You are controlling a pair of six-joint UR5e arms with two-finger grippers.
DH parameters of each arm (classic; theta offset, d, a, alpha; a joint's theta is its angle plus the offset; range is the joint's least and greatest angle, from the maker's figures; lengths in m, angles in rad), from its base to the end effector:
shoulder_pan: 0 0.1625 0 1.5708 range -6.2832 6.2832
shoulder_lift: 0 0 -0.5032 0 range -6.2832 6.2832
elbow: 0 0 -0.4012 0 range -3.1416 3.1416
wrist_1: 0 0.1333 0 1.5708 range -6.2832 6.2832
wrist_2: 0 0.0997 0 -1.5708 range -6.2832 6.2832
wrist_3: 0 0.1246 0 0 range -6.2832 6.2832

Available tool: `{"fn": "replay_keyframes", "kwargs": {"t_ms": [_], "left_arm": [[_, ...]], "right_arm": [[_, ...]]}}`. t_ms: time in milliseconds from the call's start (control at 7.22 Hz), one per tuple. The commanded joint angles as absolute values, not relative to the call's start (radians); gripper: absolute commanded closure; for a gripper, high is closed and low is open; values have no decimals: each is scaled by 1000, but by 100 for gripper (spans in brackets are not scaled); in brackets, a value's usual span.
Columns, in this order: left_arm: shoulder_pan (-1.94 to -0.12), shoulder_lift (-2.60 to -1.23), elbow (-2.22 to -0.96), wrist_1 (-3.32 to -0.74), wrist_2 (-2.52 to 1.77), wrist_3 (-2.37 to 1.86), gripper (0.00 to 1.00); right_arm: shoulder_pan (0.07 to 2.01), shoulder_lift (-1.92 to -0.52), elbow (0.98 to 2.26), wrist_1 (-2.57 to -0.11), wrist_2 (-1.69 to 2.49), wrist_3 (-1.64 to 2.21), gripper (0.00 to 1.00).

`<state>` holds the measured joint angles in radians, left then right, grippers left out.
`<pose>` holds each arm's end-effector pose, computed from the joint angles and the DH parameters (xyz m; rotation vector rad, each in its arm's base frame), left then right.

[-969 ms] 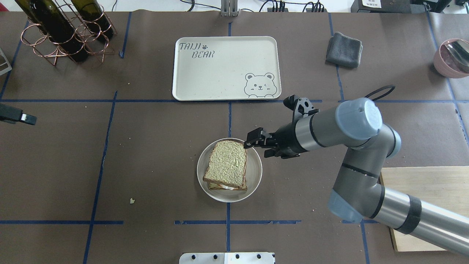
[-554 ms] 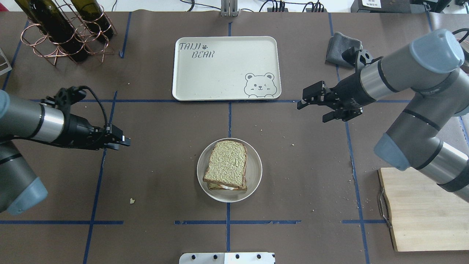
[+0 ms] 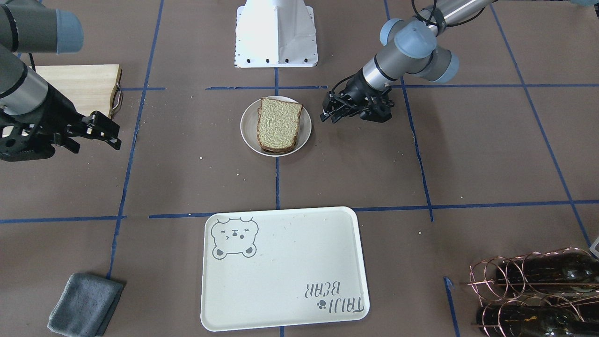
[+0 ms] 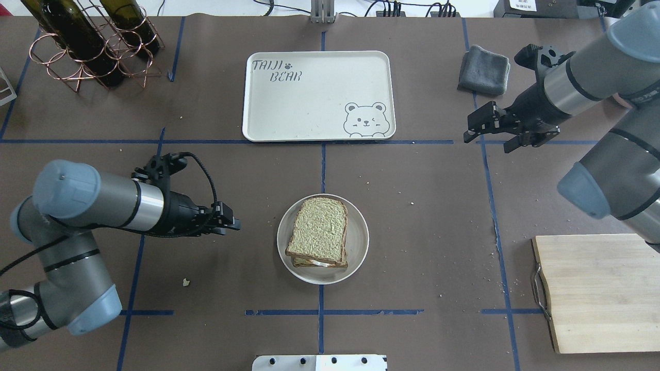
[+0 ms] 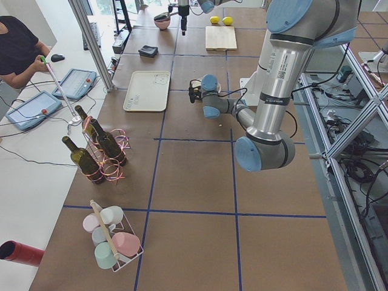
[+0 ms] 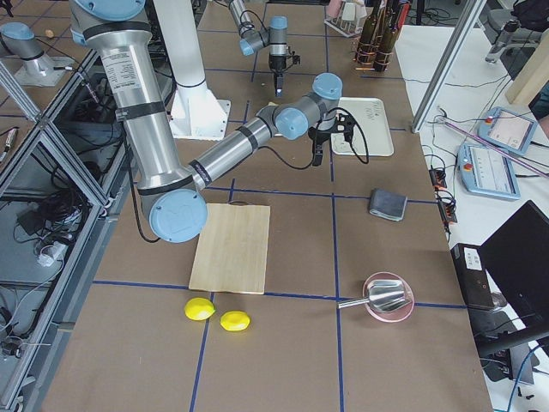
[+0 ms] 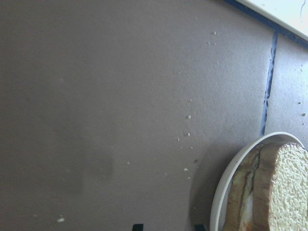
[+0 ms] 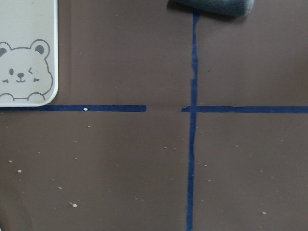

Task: Make sandwich and place on tray
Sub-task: 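Raise the right gripper away while the left gripper reaches to grasp the plate rim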

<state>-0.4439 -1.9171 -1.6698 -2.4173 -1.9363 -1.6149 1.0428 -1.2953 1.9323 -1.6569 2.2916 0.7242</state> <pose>0.5689 -0.3688 0.3992 -0.0532 1.3117 -0.1800 -0.2548 -0.5383 0.4357 0.0152 -0.8760 -0.0150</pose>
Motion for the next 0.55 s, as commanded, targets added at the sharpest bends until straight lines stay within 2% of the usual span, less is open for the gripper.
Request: {"fn": "replay_keyframes", "kwargs": {"t_ms": [0, 415], "left_arm": [[-385, -1962, -1635, -2379, -1855, -1623, 54], [-382, -2002, -1611, -2359, -1855, -1623, 62]], "right_arm": [[1092, -1296, 1971, -1809, 2276, 532, 0], [1092, -1299, 1973, -1807, 2275, 534, 0]]}}
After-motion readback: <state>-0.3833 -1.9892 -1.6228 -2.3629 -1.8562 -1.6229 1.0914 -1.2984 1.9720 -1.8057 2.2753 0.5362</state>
